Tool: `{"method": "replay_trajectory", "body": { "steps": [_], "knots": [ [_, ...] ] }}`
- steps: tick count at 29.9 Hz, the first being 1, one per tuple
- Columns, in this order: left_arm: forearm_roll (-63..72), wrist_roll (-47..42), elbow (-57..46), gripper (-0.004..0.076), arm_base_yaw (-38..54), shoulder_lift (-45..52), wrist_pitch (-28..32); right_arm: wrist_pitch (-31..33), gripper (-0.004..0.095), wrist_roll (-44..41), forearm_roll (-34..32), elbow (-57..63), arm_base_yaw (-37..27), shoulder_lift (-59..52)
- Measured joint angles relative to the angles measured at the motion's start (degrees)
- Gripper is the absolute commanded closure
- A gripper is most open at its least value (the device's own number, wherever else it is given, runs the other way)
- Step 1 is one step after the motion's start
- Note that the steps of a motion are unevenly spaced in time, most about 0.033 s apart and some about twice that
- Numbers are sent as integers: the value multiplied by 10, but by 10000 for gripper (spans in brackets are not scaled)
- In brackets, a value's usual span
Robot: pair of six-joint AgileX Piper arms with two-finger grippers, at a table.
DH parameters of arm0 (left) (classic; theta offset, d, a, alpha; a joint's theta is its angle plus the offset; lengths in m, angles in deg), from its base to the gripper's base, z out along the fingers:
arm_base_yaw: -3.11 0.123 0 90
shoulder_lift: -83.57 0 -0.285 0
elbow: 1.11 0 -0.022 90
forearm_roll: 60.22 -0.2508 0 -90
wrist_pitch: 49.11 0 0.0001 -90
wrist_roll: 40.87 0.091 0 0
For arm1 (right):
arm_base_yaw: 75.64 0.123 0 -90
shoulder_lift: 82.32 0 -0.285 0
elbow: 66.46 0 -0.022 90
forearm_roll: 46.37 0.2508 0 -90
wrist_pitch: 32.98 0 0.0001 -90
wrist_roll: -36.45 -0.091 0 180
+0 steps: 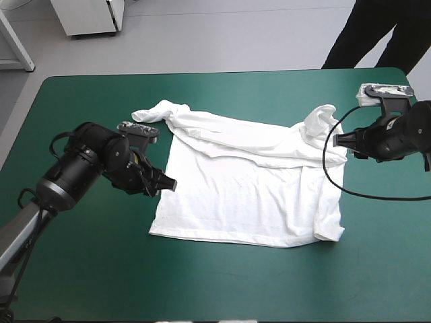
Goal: Fold the cloth
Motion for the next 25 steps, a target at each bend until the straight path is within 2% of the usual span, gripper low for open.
{"method": "replay_trajectory", "body": {
  "steps": [5, 9, 15, 25],
  "knots": [
    [-3, -55, -87, 359, -19, 0, 8, 9, 495, 0, 0, 1, 0, -33],
    [7, -69, -135, 360, -19, 0, 48, 13, 529, 0, 0, 2, 0, -49],
    [11, -79, -157, 360, -19, -1, 107, 13, 538, 0, 1, 2, 0, -50],
    [7, -80, -162, 363, -19, -56, 128, 13, 539, 0, 6, 2, 0, -50]
  ]
}}
